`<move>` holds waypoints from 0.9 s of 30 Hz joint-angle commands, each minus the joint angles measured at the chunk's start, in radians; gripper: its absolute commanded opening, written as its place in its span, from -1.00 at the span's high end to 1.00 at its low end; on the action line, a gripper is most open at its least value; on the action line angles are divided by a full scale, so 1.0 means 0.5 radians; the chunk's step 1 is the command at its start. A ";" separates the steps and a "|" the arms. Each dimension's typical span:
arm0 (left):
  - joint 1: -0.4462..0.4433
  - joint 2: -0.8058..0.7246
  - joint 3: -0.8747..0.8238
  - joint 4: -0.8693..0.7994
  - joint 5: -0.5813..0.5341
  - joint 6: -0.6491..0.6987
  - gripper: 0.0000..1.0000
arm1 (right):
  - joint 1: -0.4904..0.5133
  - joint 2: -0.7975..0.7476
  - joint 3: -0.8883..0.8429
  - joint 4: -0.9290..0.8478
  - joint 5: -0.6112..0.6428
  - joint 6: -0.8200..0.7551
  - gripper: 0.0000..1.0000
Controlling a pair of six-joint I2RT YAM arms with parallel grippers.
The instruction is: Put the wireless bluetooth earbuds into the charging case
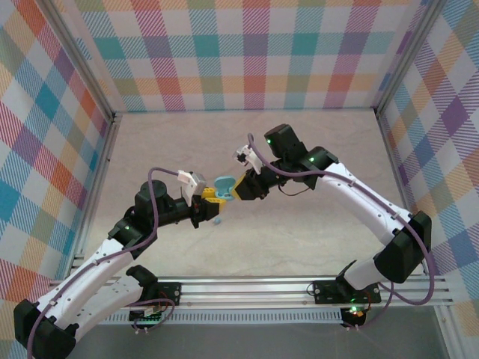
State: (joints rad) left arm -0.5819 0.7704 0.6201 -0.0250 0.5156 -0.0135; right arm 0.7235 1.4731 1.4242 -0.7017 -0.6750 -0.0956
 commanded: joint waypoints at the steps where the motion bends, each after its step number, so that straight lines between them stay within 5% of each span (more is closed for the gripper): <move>1: 0.004 -0.014 0.076 0.064 0.044 0.006 0.65 | 0.013 0.030 0.082 -0.098 -0.060 -0.073 0.49; 17: 0.004 -0.013 0.079 0.096 0.063 -0.007 0.65 | 0.013 -0.029 0.159 -0.093 0.066 -0.024 0.18; 27: 0.004 -0.007 0.079 0.093 0.043 0.000 0.65 | 0.013 -0.086 0.238 -0.070 0.147 0.105 0.17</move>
State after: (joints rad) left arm -0.5816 0.7704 0.6224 -0.0162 0.5156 -0.0139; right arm 0.7242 1.4727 1.5021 -0.7364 -0.6151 -0.0635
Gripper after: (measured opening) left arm 0.301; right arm 0.415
